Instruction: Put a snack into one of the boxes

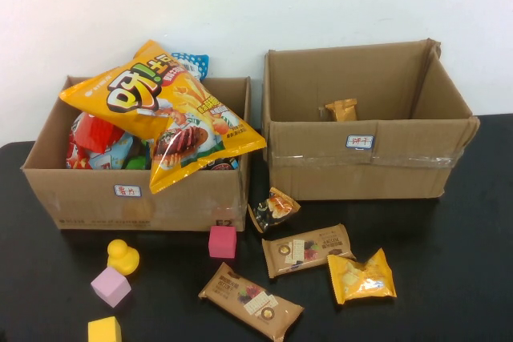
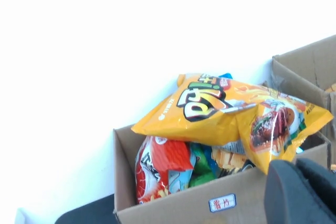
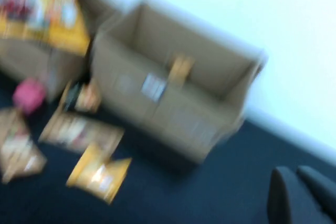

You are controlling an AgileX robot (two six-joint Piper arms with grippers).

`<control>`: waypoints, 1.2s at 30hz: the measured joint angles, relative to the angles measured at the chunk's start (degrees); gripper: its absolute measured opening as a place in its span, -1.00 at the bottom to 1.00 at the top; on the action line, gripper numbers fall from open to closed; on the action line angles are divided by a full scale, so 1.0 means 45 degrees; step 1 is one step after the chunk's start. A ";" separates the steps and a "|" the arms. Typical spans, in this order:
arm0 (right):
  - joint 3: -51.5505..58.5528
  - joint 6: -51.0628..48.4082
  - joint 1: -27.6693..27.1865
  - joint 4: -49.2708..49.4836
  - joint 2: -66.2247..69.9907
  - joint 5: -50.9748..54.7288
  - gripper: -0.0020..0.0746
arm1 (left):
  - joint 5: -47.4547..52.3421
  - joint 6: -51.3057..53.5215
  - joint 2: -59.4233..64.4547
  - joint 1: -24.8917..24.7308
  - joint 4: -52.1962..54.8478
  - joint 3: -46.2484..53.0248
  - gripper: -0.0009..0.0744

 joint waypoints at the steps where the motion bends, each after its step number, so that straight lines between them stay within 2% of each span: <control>1: 0.0415 0.0272 0.0000 0.0203 0.0000 0.0088 -0.94 | 0.0000 0.0000 0.0000 0.0000 0.0000 0.0013 -0.98; 5: 0.2255 0.0697 0.0000 0.1102 0.0000 0.0129 -0.94 | 0.0024 -0.0091 0.0000 0.0000 -0.0060 0.0013 -0.98; 8: 0.3075 0.0750 0.0000 0.1579 0.0026 -0.0210 -0.94 | -0.0112 -0.1662 0.0000 0.0000 -0.1699 0.0078 -0.98; 11: 0.3229 0.0779 0.0000 0.1737 0.0026 -0.0596 -0.94 | -0.1684 -0.2920 0.0000 0.0000 -0.3334 0.0628 -0.98; 12: 0.3229 0.0784 0.0000 0.1762 0.0026 -0.0826 -0.94 | -0.3079 -0.2989 0.0000 0.0000 -0.3672 0.0975 -0.98; 16: 0.3229 0.0784 0.0000 0.1762 0.0026 -0.0975 -0.94 | -0.4998 -0.3011 0.0000 0.0000 -0.3909 0.1623 -0.98; 20: 0.3229 0.0806 0.0000 0.1739 0.0026 -0.1125 -0.94 | -0.5218 -0.2063 0.0000 0.0000 -0.3936 0.1976 -0.98; 27: 0.3229 0.0830 0.0000 0.1739 0.0026 -0.1476 -0.94 | -0.4600 0.1523 0.0000 0.0000 -0.3935 0.2325 -0.98; 36: 0.3229 0.0830 0.0000 0.1717 0.0026 -0.1496 -0.94 | -0.3840 0.2032 0.0000 0.0000 -0.3935 0.2377 -0.98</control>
